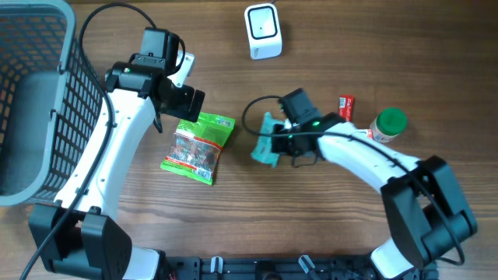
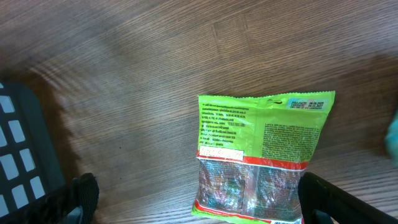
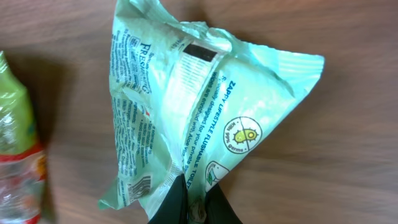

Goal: Scan the item barcode

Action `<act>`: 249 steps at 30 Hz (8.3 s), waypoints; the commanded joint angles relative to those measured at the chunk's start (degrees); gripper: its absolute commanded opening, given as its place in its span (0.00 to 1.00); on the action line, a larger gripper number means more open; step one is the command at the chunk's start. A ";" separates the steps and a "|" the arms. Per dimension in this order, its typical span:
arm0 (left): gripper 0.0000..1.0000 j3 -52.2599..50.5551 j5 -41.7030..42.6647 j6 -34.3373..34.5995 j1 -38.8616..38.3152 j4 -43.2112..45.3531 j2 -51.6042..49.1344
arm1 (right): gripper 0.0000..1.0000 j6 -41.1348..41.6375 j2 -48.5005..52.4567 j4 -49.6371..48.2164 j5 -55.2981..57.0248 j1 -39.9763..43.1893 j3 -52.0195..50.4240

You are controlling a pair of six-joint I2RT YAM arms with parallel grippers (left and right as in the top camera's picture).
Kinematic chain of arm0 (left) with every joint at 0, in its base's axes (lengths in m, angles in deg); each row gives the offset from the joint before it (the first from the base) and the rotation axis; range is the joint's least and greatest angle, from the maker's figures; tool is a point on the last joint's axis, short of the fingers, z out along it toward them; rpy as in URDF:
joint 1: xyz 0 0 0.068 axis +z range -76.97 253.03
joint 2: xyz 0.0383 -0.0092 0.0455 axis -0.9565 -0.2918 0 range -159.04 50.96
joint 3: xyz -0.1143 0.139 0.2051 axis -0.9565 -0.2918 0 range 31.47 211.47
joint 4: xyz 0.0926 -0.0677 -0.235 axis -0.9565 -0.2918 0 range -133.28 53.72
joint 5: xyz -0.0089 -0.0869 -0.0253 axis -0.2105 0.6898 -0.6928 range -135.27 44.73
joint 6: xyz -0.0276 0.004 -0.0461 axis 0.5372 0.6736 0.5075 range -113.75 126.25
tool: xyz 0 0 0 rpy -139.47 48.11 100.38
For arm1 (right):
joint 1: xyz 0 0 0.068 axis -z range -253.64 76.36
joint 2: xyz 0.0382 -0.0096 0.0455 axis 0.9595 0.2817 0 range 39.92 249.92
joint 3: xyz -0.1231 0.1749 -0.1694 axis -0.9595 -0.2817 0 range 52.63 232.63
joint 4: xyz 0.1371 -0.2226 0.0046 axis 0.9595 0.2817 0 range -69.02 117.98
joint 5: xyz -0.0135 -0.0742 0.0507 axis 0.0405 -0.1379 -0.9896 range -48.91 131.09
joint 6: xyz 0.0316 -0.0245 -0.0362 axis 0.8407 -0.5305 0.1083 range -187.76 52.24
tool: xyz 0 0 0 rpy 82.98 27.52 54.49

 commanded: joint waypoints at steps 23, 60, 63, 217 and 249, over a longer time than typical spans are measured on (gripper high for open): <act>1.00 0.57 -0.52 -0.48 -0.13 0.15 0.24 | 0.30 -14.78 -1.66 21.20 3.28 4.61 16.94; 1.00 0.57 -0.52 -0.48 -0.13 0.15 0.24 | 0.08 8.04 7.28 15.61 15.56 -7.65 8.39; 1.00 0.57 -0.52 -0.48 -0.13 0.15 0.24 | 0.20 8.24 7.28 15.63 15.37 -7.65 8.39; 1.00 0.57 -0.52 -0.48 -0.13 0.15 0.24 | 0.05 -13.49 -5.79 16.28 11.93 -6.93 6.05; 1.00 0.57 -0.52 -0.48 -0.13 0.15 0.24 | 0.22 -20.24 -4.79 1.95 16.48 -6.95 -5.09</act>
